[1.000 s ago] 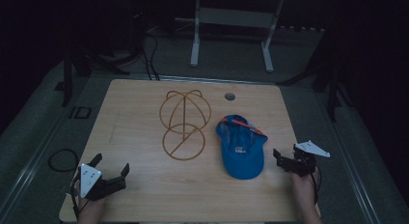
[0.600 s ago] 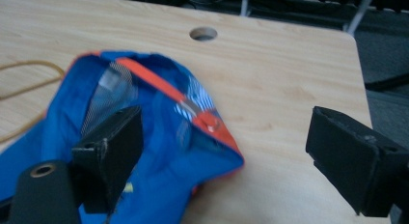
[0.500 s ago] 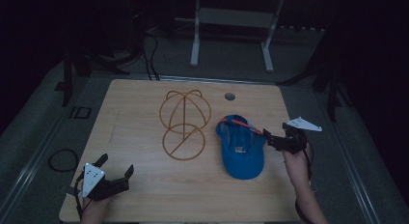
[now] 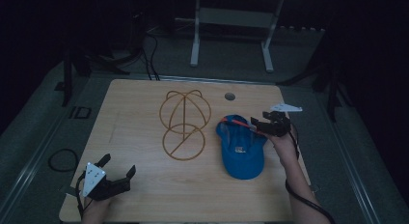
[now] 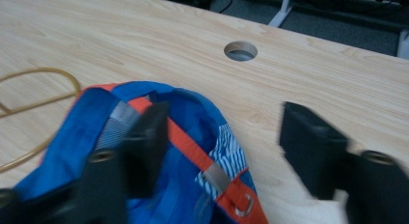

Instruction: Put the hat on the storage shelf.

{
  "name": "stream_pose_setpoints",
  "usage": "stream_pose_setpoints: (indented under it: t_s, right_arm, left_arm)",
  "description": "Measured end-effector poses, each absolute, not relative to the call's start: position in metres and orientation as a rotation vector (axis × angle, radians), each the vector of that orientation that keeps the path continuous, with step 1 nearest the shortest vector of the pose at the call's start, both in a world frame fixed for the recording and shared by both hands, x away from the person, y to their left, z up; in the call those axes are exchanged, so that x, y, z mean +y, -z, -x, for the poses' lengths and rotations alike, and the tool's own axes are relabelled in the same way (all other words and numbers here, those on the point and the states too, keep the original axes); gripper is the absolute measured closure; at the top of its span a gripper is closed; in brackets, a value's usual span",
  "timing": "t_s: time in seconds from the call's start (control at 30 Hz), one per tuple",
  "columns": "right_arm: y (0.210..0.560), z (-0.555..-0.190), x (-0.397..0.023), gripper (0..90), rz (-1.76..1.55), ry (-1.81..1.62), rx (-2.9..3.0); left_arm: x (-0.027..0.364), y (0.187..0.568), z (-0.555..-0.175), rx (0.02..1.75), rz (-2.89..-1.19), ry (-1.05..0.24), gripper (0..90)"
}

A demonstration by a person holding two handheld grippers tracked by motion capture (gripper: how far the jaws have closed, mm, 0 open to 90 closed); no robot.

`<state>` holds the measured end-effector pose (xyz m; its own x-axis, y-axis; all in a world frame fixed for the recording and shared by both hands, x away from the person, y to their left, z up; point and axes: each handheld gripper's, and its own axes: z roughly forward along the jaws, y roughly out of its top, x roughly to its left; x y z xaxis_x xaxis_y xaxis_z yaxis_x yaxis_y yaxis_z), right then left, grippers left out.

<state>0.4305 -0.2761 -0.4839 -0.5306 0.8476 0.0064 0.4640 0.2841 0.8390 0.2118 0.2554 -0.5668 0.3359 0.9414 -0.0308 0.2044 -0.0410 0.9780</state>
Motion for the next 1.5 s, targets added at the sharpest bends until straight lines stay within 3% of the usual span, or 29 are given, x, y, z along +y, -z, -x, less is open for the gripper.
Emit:
stream_pose_setpoints:
  t_s: [0.13,0.23,0.57,0.83,1.03,1.13,1.17,1.27,1.5]
  right_arm:
    - [0.494,-0.448,-0.272,63.3,-1.226,-1.119,2.144]
    - [0.505,-0.459,-0.268,63.2,-1.255,-1.085,2.190]
    - [0.537,-0.471,-0.255,45.1,-1.323,-1.001,2.279]
    - [0.550,-0.470,-0.247,44.1,-1.287,-0.911,2.323]
    - [0.553,-0.467,-0.244,54.6,-1.252,-0.867,2.318]
    - [0.553,-0.466,-0.243,68.2,-1.251,-0.874,2.306]
    - [0.552,-0.465,-0.242,78.2,-1.228,-0.862,2.317]
    - [0.552,-0.462,-0.238,88.3,-1.187,-0.817,2.310]
    - [0.550,-0.457,-0.235,89.6,-1.165,-0.807,2.251]
  left_arm:
    - [0.255,0.567,-0.212,1.087,-1.506,-0.842,1.3]
    - [0.255,0.567,-0.212,1.084,-1.507,-0.843,1.3]
    - [0.257,0.567,-0.213,1.087,-1.504,-0.841,1.3]
    - [0.258,0.567,-0.213,1.089,-1.503,-0.834,1.3]
    - [0.258,0.566,-0.213,1.103,-1.492,-0.827,1.3]
    - [0.258,0.567,-0.213,1.112,-1.498,-0.804,1.3]
    - [0.257,0.567,-0.214,1.114,-1.502,-0.800,1.3]
    - [0.256,0.566,-0.213,1.110,-1.509,-0.809,1.3]
    - [0.255,0.563,-0.212,1.114,-1.506,-0.791,1.3]
